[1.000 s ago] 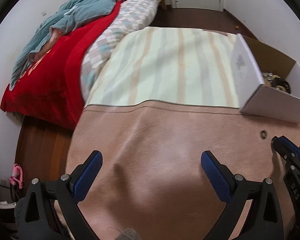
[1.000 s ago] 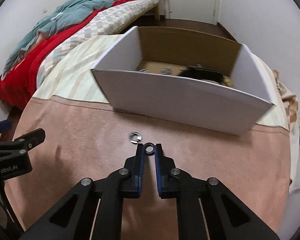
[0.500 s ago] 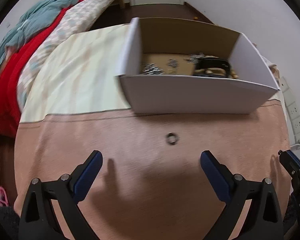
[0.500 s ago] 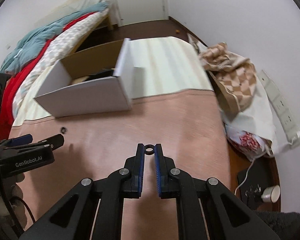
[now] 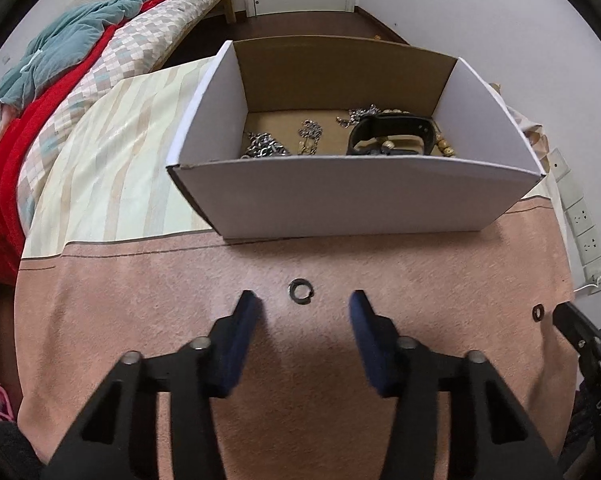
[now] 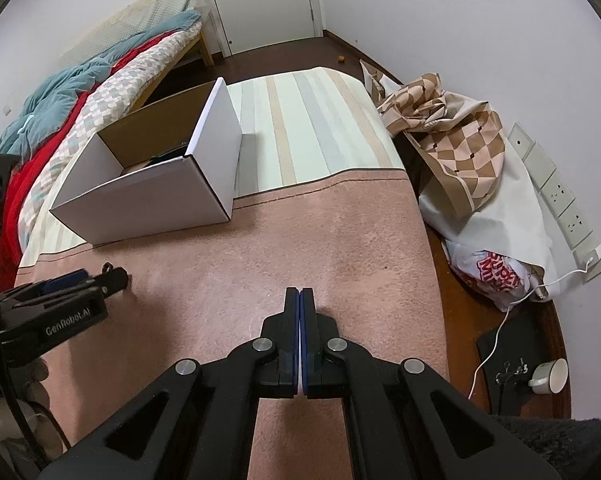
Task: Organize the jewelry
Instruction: 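Grasp the other black ring with the left tool while the right tool holds its ring, then carry both black rings over the white box and open both tools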
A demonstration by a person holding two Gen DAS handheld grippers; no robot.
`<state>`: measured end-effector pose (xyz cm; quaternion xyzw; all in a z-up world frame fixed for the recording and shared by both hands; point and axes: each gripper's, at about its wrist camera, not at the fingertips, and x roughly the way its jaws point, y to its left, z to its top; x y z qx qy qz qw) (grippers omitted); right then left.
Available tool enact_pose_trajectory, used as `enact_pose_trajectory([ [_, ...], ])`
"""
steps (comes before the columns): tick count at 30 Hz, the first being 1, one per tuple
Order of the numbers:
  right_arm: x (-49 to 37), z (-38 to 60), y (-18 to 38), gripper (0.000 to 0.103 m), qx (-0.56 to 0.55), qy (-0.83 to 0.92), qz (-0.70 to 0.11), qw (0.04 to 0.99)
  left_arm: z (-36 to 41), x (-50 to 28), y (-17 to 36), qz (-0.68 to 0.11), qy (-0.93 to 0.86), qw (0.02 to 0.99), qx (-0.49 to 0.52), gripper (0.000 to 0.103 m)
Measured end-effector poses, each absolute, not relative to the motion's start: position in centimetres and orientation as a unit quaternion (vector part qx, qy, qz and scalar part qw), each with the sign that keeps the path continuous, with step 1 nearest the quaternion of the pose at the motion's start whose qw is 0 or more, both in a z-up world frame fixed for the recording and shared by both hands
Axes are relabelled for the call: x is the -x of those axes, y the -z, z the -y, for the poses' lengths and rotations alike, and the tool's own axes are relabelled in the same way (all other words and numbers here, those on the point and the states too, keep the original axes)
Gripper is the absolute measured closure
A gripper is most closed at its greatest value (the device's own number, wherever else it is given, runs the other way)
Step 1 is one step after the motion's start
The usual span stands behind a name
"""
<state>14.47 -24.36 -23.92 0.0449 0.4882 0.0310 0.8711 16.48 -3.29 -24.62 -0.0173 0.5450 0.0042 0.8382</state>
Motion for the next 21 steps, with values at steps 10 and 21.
enact_pose_trajectory([
  [10,-14.2,25.0,23.3,0.103,-0.068,-0.051,-0.483,0.872,3.2,-17.4,24.5,-0.537,0.000,0.844,0.019,0.093],
  [21,-15.1,23.7,24.7,0.086,-0.027,-0.047,-0.508,0.860,1.8,-16.4,24.6,-0.539,-0.002,0.842,0.018,0.093],
])
